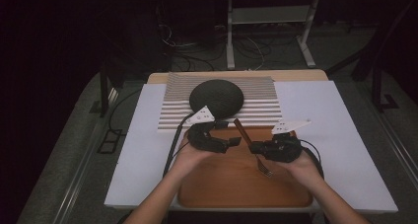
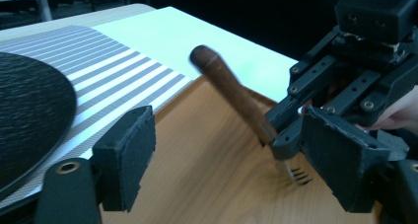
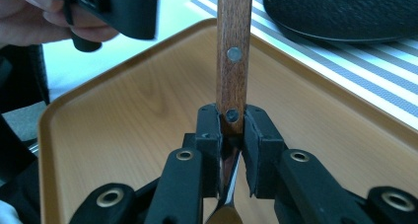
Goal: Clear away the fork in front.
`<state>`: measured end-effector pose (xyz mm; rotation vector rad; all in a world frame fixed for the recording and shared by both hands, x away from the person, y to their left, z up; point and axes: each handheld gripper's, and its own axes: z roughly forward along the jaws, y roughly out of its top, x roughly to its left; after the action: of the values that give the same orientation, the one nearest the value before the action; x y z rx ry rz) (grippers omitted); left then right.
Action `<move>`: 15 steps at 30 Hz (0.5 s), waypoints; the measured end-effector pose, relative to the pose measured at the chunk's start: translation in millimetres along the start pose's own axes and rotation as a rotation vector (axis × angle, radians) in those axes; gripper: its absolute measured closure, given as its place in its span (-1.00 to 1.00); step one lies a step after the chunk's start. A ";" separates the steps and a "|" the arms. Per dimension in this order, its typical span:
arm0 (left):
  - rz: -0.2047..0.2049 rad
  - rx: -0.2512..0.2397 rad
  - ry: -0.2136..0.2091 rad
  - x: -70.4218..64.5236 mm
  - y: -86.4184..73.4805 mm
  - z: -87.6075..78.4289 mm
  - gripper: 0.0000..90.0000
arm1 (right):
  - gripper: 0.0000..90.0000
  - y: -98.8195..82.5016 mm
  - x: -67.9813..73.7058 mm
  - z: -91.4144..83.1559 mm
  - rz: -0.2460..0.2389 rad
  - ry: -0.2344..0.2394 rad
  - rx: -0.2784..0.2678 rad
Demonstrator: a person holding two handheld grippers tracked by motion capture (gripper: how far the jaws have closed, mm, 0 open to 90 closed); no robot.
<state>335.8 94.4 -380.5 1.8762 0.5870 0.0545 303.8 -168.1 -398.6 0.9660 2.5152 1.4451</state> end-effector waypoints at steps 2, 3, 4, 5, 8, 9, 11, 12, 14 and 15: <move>-0.004 0.000 0.004 -1.8 -0.1 1.9 -0.45 | 0.72 1.0 2.4 1.5 -0.009 0.006 -0.005; -0.008 -0.001 0.000 -2.2 -0.2 2.6 -0.41 | 0.72 1.6 3.8 2.5 -0.012 0.009 -0.009; -0.015 -0.003 -0.004 -3.0 -0.4 3.6 -0.39 | 0.72 1.9 4.6 3.0 -0.013 0.011 -0.010; -0.018 -0.001 -0.002 -3.7 -0.7 4.6 -0.36 | 0.72 2.4 5.5 3.7 -0.016 0.013 -0.013; -0.019 0.004 -0.002 -6.0 -2.1 7.2 -0.25 | 0.72 3.7 8.1 5.8 -0.022 0.018 -0.019; -0.017 0.005 0.002 -6.5 -2.5 7.9 -0.21 | 0.72 4.1 8.8 6.4 -0.024 0.019 -0.021; -0.024 0.000 -0.004 -6.7 -3.2 8.8 -0.08 | 0.72 4.8 10.2 7.9 -0.027 0.023 -0.024; -0.027 -0.003 -0.002 -6.8 -3.3 9.0 -0.05 | 0.72 5.1 10.9 8.4 -0.027 0.023 -0.026; -0.040 -0.010 -0.010 -7.2 -3.7 9.6 0.07 | 0.72 5.8 11.7 9.2 -0.029 0.023 -0.031; -0.042 -0.012 -0.008 -7.5 -3.7 9.8 0.11 | 0.72 6.4 12.6 10.0 -0.029 0.023 -0.033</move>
<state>330.9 83.7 -385.8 1.8513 0.6191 0.0236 300.5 -151.3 -396.1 0.9087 2.5023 1.4935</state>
